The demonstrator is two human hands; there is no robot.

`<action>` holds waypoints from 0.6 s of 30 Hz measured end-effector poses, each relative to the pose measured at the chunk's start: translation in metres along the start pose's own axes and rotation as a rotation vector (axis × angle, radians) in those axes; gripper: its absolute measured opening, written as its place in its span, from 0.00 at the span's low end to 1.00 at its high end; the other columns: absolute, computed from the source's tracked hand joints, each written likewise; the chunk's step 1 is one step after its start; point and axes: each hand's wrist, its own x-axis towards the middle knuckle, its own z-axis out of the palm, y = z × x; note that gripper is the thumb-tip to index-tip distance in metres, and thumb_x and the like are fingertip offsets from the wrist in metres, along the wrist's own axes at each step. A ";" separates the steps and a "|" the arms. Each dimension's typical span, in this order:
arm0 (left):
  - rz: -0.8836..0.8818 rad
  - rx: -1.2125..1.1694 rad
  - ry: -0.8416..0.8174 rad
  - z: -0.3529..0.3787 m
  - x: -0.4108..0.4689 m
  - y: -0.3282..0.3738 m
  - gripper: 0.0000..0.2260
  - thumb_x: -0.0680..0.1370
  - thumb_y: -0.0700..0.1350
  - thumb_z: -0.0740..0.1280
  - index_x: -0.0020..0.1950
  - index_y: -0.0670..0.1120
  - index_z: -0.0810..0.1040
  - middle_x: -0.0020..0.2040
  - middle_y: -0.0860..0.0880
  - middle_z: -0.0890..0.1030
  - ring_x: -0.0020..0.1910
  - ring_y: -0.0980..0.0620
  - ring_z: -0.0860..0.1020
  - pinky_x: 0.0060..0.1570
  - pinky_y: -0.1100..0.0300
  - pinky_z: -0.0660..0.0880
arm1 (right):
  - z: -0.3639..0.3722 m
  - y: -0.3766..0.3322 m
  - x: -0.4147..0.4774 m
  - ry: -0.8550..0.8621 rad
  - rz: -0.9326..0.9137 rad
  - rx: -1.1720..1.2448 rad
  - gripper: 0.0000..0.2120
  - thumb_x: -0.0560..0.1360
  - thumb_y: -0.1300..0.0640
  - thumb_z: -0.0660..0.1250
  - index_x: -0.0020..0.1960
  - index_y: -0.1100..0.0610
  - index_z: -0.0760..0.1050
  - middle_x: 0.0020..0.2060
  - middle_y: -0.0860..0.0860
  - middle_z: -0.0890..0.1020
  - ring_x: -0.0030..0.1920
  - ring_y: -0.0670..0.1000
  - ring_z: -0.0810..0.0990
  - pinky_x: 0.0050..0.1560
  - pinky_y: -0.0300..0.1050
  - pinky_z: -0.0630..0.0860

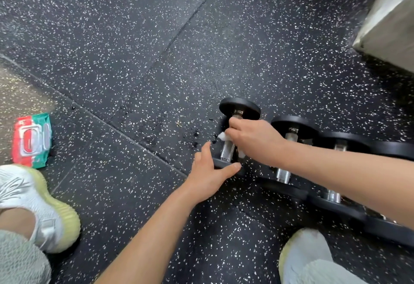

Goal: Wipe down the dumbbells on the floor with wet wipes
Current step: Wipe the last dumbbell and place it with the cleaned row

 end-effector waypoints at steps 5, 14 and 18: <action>-0.004 -0.012 -0.012 -0.006 0.003 -0.001 0.50 0.73 0.68 0.74 0.84 0.60 0.46 0.81 0.51 0.56 0.81 0.48 0.57 0.79 0.45 0.58 | -0.004 0.008 0.021 0.036 0.161 -0.082 0.10 0.66 0.65 0.74 0.44 0.57 0.77 0.43 0.53 0.76 0.33 0.54 0.78 0.25 0.43 0.59; 0.000 -0.055 -0.044 -0.001 0.000 0.002 0.47 0.77 0.63 0.73 0.84 0.61 0.44 0.81 0.53 0.53 0.80 0.50 0.58 0.74 0.52 0.59 | -0.001 0.006 0.005 0.007 0.006 0.000 0.12 0.63 0.62 0.78 0.42 0.55 0.77 0.42 0.50 0.74 0.33 0.51 0.77 0.24 0.42 0.63; 0.005 -0.068 -0.023 0.005 0.000 0.004 0.43 0.80 0.58 0.70 0.85 0.57 0.45 0.79 0.51 0.54 0.79 0.50 0.58 0.70 0.55 0.57 | 0.000 0.011 0.017 0.047 0.175 0.013 0.12 0.63 0.63 0.77 0.40 0.55 0.76 0.41 0.51 0.75 0.32 0.54 0.78 0.24 0.42 0.61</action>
